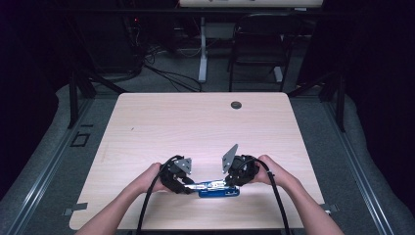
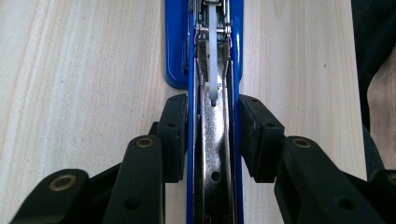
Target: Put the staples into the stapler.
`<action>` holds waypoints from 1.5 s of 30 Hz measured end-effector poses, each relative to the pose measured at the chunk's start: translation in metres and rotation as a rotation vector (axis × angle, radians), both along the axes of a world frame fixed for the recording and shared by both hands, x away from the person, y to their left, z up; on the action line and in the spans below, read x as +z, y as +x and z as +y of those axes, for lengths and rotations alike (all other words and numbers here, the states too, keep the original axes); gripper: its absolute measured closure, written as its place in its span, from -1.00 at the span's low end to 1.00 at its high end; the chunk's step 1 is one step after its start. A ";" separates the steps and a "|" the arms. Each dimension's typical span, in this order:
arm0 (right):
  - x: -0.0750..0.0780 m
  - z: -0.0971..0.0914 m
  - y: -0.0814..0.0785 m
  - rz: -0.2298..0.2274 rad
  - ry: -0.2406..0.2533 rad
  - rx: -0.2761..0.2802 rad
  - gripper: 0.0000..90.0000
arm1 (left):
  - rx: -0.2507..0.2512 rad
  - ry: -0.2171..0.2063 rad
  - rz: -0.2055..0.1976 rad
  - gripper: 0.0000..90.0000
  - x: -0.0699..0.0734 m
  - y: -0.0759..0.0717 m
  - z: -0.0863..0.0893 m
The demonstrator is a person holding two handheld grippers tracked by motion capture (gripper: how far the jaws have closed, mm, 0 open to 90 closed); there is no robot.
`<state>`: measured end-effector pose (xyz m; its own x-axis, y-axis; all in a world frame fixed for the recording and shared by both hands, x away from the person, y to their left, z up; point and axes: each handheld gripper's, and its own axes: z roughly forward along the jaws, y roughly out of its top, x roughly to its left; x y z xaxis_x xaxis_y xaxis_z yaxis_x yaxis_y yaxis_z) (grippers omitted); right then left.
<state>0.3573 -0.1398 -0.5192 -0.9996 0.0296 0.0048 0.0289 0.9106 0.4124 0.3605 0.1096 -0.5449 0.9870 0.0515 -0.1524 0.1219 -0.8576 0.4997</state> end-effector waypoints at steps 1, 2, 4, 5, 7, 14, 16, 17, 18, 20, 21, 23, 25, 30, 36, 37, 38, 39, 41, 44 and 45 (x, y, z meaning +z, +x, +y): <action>0.000 0.000 0.000 -0.001 -0.004 0.003 0.74 | 0.000 0.000 0.000 0.43 0.000 0.000 0.000; 0.000 -0.001 0.000 0.000 0.001 0.001 0.74 | 0.000 0.000 -0.001 0.43 0.000 0.000 0.000; 0.000 -0.001 0.000 0.000 0.000 0.002 0.73 | 0.000 0.000 0.000 0.43 0.000 0.000 0.000; 0.000 -0.001 0.000 0.000 0.000 0.002 0.73 | 0.000 0.000 -0.001 0.43 0.000 0.000 0.000; 0.000 -0.001 0.000 0.003 -0.006 0.001 0.70 | 0.000 0.001 0.000 0.43 0.000 0.000 0.000; 0.000 -0.004 0.001 0.013 0.001 -0.003 0.66 | 0.000 0.001 0.000 0.43 0.000 0.000 0.000; 0.002 -0.005 0.003 0.007 0.001 -0.015 0.65 | 0.000 0.001 0.001 0.43 0.000 0.000 0.000; 0.001 -0.006 0.003 0.013 0.011 -0.029 0.64 | 0.000 0.001 0.001 0.43 0.000 0.000 0.000; 0.002 -0.006 0.004 0.014 0.011 -0.036 0.63 | 0.001 0.000 0.001 0.43 0.000 0.000 0.000; 0.002 -0.007 0.005 0.021 0.013 -0.064 0.61 | 0.002 -0.001 0.002 0.43 0.000 0.000 0.000; 0.001 -0.006 0.006 0.024 0.026 -0.072 0.60 | 0.002 -0.003 0.001 0.43 0.000 0.000 0.000; 0.001 -0.006 0.008 0.028 0.024 -0.107 0.56 | 0.001 0.000 0.001 0.43 0.000 0.000 0.000; 0.001 -0.005 0.008 0.030 0.033 -0.135 0.52 | 0.001 -0.001 -0.001 0.43 0.000 0.000 0.000; -0.001 0.000 0.011 0.041 0.062 -0.189 0.44 | 0.001 -0.002 -0.002 0.42 0.000 0.000 0.000; -0.005 0.007 0.013 0.051 0.071 -0.237 0.40 | 0.001 -0.003 -0.002 0.42 0.000 0.000 0.000; -0.005 0.008 0.013 0.052 0.065 -0.234 0.39 | 0.000 -0.003 -0.002 0.42 0.000 0.000 0.000; -0.006 0.009 0.012 0.052 0.066 -0.236 0.39 | 0.000 -0.003 -0.002 0.42 0.000 0.000 0.000; -0.007 0.009 0.012 0.048 0.065 -0.239 0.39 | 0.000 -0.003 -0.002 0.42 0.000 0.000 0.000; -0.008 0.011 0.011 0.052 0.055 -0.235 0.39 | 0.000 -0.003 -0.002 0.42 0.000 0.000 0.000; -0.009 0.011 0.011 0.047 0.049 -0.236 0.39 | 0.001 -0.003 -0.001 0.42 0.000 0.000 0.000; -0.009 0.011 0.011 0.048 0.044 -0.236 0.40 | 0.003 -0.003 -0.001 0.42 0.000 0.000 0.000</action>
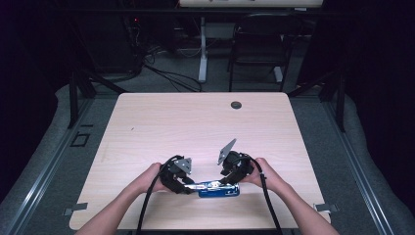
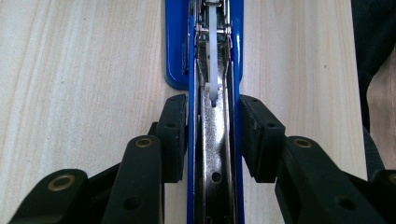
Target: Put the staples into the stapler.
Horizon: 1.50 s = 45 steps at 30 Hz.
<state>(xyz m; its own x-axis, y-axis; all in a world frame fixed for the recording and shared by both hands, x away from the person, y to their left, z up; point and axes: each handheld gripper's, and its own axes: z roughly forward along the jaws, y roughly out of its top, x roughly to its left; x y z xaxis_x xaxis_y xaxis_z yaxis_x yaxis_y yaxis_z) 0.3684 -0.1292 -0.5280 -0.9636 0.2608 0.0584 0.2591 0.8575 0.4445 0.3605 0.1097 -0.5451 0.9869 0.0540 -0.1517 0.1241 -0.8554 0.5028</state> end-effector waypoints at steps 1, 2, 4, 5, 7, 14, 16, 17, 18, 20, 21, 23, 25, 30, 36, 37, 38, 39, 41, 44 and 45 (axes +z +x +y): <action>0.000 -0.001 0.000 0.004 -0.003 -0.002 0.39 | 0.001 0.002 0.001 0.41 0.000 0.000 0.000; 0.000 -0.001 0.000 0.002 -0.001 -0.002 0.39 | 0.004 0.002 0.001 0.40 0.000 0.000 0.000; 0.000 -0.003 0.000 0.001 0.005 -0.005 0.40 | 0.005 0.001 0.003 0.40 0.000 0.000 0.000; 0.000 -0.004 0.000 -0.001 0.005 -0.005 0.40 | 0.005 0.002 0.005 0.40 0.000 0.000 0.000; 0.000 -0.004 0.000 -0.004 0.003 -0.002 0.40 | 0.008 0.001 0.009 0.40 0.000 0.000 0.000; 0.000 -0.005 -0.002 -0.034 0.015 -0.025 0.18 | 0.015 0.003 0.013 0.40 0.000 0.001 0.000; 0.001 -0.006 -0.002 -0.036 0.026 -0.029 0.13 | 0.013 0.003 0.012 0.40 0.000 0.000 0.000; 0.001 -0.006 -0.002 -0.038 0.028 -0.030 0.11 | 0.011 0.004 0.010 0.41 0.000 0.000 0.000; 0.002 -0.007 -0.002 -0.043 0.032 -0.032 0.07 | 0.008 0.004 0.011 0.41 0.000 0.000 0.000; 0.003 -0.008 -0.002 -0.047 0.041 -0.032 0.03 | 0.006 0.002 0.008 0.42 0.000 0.000 0.000; 0.003 -0.009 -0.002 -0.043 0.048 -0.036 -0.06 | 0.006 0.002 0.005 0.42 0.001 0.000 0.000; 0.004 -0.010 -0.002 -0.034 0.064 -0.044 -0.10 | 0.005 0.001 0.002 0.43 0.001 0.000 0.000; 0.005 -0.010 -0.002 -0.040 0.071 -0.050 -0.07 | -0.004 0.005 0.002 0.43 0.002 0.000 0.000; 0.009 -0.010 -0.004 -0.051 0.079 -0.041 0.15 | 0.004 -0.005 -0.006 0.43 0.003 -0.001 0.001; 0.012 -0.010 -0.006 -0.069 0.097 -0.033 0.49 | 0.008 -0.016 -0.012 0.43 0.005 -0.001 0.002; 0.013 -0.010 -0.006 -0.069 0.100 -0.030 0.54 | 0.008 -0.018 -0.013 0.43 0.005 -0.001 0.002; 0.013 -0.010 -0.006 -0.067 0.106 -0.031 0.58 | 0.006 -0.019 -0.014 0.43 0.006 -0.001 0.002; 0.014 -0.010 -0.007 -0.070 0.109 -0.030 0.63 | 0.005 -0.023 -0.014 0.43 0.006 -0.001 0.002; 0.015 -0.009 -0.008 -0.065 0.116 -0.025 0.71 | 0.005 -0.030 -0.021 0.44 0.008 -0.001 0.003; 0.015 -0.008 -0.008 -0.064 0.124 -0.020 0.81 | 0.005 -0.035 -0.024 0.44 0.009 -0.001 0.003; 0.015 -0.008 -0.009 -0.065 0.126 -0.019 0.83 | 0.005 -0.035 -0.024 0.44 0.009 -0.001 0.003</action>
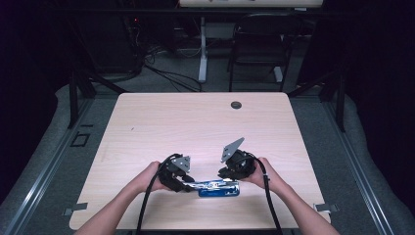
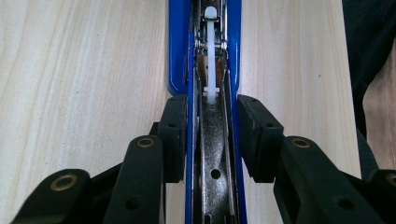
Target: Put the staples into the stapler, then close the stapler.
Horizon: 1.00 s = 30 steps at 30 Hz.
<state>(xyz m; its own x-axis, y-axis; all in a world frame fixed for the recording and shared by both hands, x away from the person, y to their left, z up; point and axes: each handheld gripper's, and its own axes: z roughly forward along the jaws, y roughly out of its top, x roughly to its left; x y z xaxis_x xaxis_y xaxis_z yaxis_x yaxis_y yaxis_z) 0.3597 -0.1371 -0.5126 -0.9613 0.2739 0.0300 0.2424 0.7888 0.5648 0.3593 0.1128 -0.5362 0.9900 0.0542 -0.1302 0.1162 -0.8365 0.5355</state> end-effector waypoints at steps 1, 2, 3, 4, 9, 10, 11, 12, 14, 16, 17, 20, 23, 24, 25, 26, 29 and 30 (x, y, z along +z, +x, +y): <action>0.000 0.000 0.000 -0.001 -0.003 0.000 0.84 | 0.000 0.000 0.000 0.44 0.000 0.000 0.000; 0.000 0.001 0.000 0.003 0.001 0.002 0.85 | 0.000 0.000 0.001 0.44 0.000 0.000 0.000; 0.000 0.001 -0.001 0.004 0.005 0.002 0.86 | -0.006 0.006 0.006 0.44 0.000 0.000 0.000; 0.000 0.002 -0.001 0.006 0.006 0.003 0.87 | 0.000 0.001 0.001 0.44 0.000 0.000 0.000; -0.001 0.008 -0.003 0.015 0.001 0.020 0.88 | -0.010 0.012 0.013 0.44 0.001 0.001 -0.001; -0.001 0.009 -0.004 0.016 0.001 0.025 0.88 | -0.009 0.014 0.016 0.44 0.001 0.001 -0.001; -0.001 0.011 -0.004 0.014 0.005 0.024 0.88 | -0.008 0.016 0.013 0.44 0.002 0.001 -0.001; -0.001 0.012 -0.005 0.014 -0.004 0.033 0.88 | -0.002 0.015 0.007 0.44 0.001 0.000 -0.001; -0.001 0.014 -0.006 0.016 0.000 0.035 0.88 | 0.003 0.014 0.003 0.44 0.002 0.000 -0.001; -0.001 0.016 -0.007 0.019 0.005 0.041 0.88 | 0.005 0.013 0.003 0.44 0.002 0.000 -0.002; -0.001 0.016 -0.007 0.021 0.004 0.042 0.88 | 0.005 0.015 0.002 0.44 0.002 0.000 -0.002; -0.001 0.017 -0.008 0.021 0.008 0.045 0.90 | 0.006 0.019 0.002 0.44 0.003 0.000 -0.002; -0.001 0.018 -0.009 0.019 0.010 0.050 0.91 | 0.006 0.016 0.003 0.44 0.004 0.000 -0.002; -0.001 0.018 -0.009 0.016 0.010 0.049 0.92 | 0.008 0.014 0.004 0.44 0.004 0.000 -0.002; -0.001 0.019 -0.009 0.015 0.013 0.055 0.93 | 0.009 0.014 0.005 0.44 0.004 0.000 -0.002; -0.001 0.019 -0.009 0.017 0.015 0.056 0.94 | 0.002 0.020 0.017 0.44 0.005 0.001 -0.002; -0.002 0.021 -0.010 0.016 0.022 0.061 0.97 | 0.011 0.019 0.010 0.44 0.006 0.000 -0.002; -0.002 0.023 -0.010 0.012 0.020 0.063 0.98 | 0.012 0.020 0.007 0.44 0.007 0.000 -0.003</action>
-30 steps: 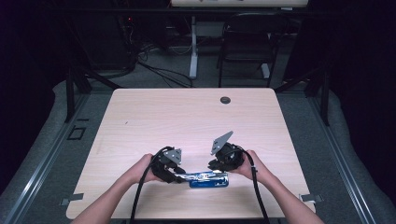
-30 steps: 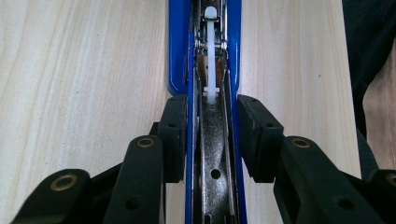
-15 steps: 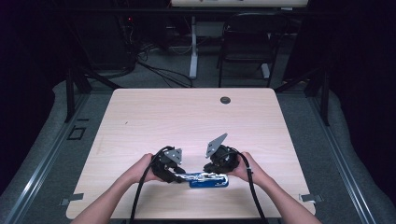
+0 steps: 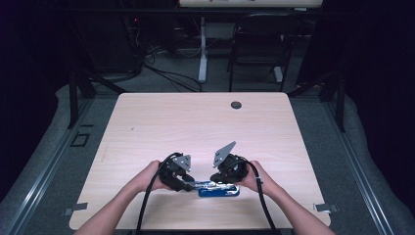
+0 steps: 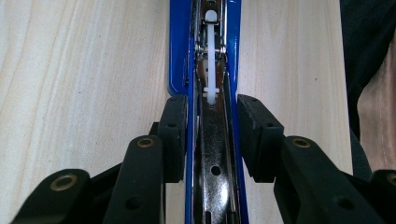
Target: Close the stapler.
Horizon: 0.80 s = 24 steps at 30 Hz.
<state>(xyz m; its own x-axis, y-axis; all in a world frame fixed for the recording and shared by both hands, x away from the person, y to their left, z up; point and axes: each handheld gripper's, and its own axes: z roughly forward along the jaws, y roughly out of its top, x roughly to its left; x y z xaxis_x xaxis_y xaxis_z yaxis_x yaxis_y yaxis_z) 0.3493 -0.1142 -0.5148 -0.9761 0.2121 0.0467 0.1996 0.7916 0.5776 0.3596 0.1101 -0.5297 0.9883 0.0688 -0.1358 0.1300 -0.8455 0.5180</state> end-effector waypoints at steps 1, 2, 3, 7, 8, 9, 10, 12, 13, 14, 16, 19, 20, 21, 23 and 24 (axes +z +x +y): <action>-0.001 0.001 -0.001 -0.002 0.003 0.005 0.99 | -0.001 0.001 0.000 0.44 0.001 0.000 0.000; -0.001 0.003 -0.001 0.000 0.002 0.009 0.99 | 0.000 0.000 -0.001 0.44 0.002 0.000 -0.001; -0.002 0.005 -0.002 -0.004 0.002 0.013 1.00 | 0.001 0.001 -0.004 0.44 0.003 0.000 -0.001; -0.006 0.011 -0.004 -0.001 0.002 0.024 1.00 | 0.002 0.001 -0.003 0.44 0.004 0.000 -0.002; -0.007 0.012 -0.004 -0.005 -0.006 0.028 1.00 | 0.003 0.001 -0.004 0.44 0.005 -0.001 -0.002; -0.007 0.014 -0.005 -0.007 -0.005 0.030 1.00 | 0.002 0.001 -0.007 0.43 0.005 0.000 -0.002; -0.008 0.015 -0.005 -0.009 -0.001 0.031 1.00 | 0.004 0.000 -0.006 0.43 0.005 -0.001 -0.002; -0.008 0.018 -0.006 -0.015 0.001 0.034 1.00 | 0.005 0.000 -0.005 0.43 0.006 0.000 -0.002; -0.008 0.019 -0.005 -0.014 0.000 0.039 1.00 | 0.007 -0.001 -0.007 0.43 0.006 -0.001 -0.002; -0.010 0.020 -0.006 -0.012 0.006 0.036 1.00 | 0.004 -0.003 -0.010 0.43 0.006 -0.001 -0.002; -0.011 0.022 -0.006 -0.013 0.000 0.043 1.00 | 0.006 -0.003 -0.014 0.43 0.008 -0.001 -0.002; -0.017 0.026 -0.008 -0.044 0.045 0.015 1.00 | 0.006 -0.006 -0.015 0.43 0.010 -0.002 -0.002; -0.018 0.027 -0.008 -0.047 0.045 0.015 1.00 | 0.007 -0.006 -0.016 0.42 0.010 -0.002 -0.002; -0.017 0.027 -0.008 -0.044 0.044 0.017 1.00 | 0.008 -0.005 -0.016 0.42 0.010 -0.002 -0.002; -0.018 0.028 -0.009 -0.047 0.046 0.015 1.00 | 0.010 -0.005 -0.017 0.42 0.010 -0.002 -0.001; -0.018 0.029 -0.009 -0.042 0.046 0.019 1.00 | 0.012 -0.004 -0.016 0.42 0.010 -0.002 -0.001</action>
<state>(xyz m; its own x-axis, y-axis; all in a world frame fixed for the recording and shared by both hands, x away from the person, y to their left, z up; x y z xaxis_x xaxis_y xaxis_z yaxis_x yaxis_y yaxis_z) 0.3408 -0.0853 -0.5329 -0.9813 0.1917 0.0148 0.1593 0.7678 0.6206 0.3578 0.1089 -0.5192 0.9895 0.0805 -0.1202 0.1321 -0.8420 0.5231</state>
